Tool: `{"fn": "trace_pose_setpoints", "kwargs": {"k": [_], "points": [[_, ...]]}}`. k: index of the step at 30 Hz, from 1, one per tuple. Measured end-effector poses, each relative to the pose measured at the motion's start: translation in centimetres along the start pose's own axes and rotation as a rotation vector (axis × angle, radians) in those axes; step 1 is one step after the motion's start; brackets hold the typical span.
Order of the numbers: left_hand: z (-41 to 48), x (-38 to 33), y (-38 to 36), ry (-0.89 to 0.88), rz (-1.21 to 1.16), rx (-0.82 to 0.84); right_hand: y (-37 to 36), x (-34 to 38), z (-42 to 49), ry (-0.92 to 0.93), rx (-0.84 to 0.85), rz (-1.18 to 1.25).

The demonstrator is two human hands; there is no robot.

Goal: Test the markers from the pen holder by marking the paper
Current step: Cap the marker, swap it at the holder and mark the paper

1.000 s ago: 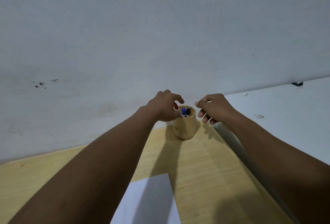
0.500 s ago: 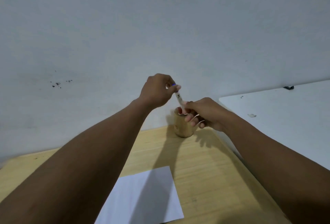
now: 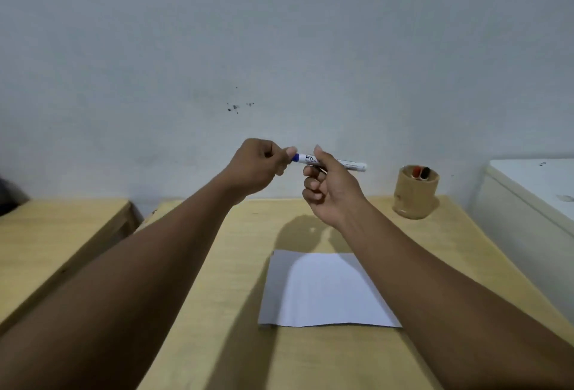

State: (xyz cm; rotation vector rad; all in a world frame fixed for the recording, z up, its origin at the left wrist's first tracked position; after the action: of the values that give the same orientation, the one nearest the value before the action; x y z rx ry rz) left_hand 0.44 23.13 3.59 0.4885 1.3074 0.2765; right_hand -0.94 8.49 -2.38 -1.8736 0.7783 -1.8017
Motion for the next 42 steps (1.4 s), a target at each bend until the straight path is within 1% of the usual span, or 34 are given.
{"fn": "trace_pose_setpoints", "kwargs": {"k": [3, 4, 6, 8, 10, 13, 16, 21, 25, 29, 31, 34, 39, 42], "points": [[-1.0, 4.4, 2.6, 0.097, -0.112, -0.129, -0.4, -0.9, 0.1, 0.023, 0.052, -0.052], [-1.3, 6.1, 3.5, 0.128, -0.108, -0.165, 0.0, -0.9, 0.1, 0.039, 0.056, -0.081], [-2.0, 9.6, 4.7, 0.166, 0.048, -0.166, 1.1, -0.9, 0.2, 0.068, 0.059, -0.193], [-2.6, 12.6, 4.5, 0.19, 0.243, -0.098, 2.3, -1.5, 0.2, 0.06, 0.06, -0.323], [-3.0, 14.5, 3.1, 0.171, 0.399, 0.005, 3.1, -3.1, 0.0, 0.048, 0.051, -0.441], [-3.5, 16.2, 0.2, 0.133, 0.6, 0.162, 4.0, -6.1, 0.0, 0.105, 0.016, -0.65], [-3.8, 17.2, -1.3, 0.089, 0.702, 0.192, 4.8, -8.8, -0.4, 0.159, 0.0, -0.774], [-3.9, 17.9, -1.6, 0.015, 0.646, 0.183, 6.1, -11.0, -0.5, 0.193, -0.019, -0.873], [-3.9, 17.9, -1.8, 0.065, 0.538, 0.232, 6.4, -11.5, -0.5, 0.232, -0.003, -0.946], [-4.1, 18.2, -2.3, 0.139, 0.598, 0.28, 6.6, -11.5, -0.4, 0.257, 0.009, -1.0], [-4.3, 18.3, -2.6, 0.144, 0.644, 0.287, 6.7, -11.6, -0.3, 0.264, 0.014, -1.027], [-4.3, 18.3, -2.7, 0.151, 0.645, 0.295, 6.7, -11.8, -0.2, 0.268, 0.023, -1.063], [-4.1, 17.9, -2.6, 0.186, 0.632, 0.318, 6.7, -11.7, -0.2, 0.206, 0.047, -1.026], [-3.8, 18.0, -2.5, 0.189, 0.577, 0.307, 6.6, -11.2, -0.1, 0.177, -0.011, -0.927]]}}
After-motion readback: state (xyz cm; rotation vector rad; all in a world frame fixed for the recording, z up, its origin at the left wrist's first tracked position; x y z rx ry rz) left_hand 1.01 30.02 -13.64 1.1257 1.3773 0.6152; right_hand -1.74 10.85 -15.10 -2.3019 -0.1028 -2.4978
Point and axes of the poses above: each hand's wrist, its own z-axis towards the middle knuckle, its own y-axis out of the back of the hand, x = y × z, the point moved 4 cm from there along z, towards the middle knuckle, and after that the axes turned 6 degrees about y, right-handed, at the moved point
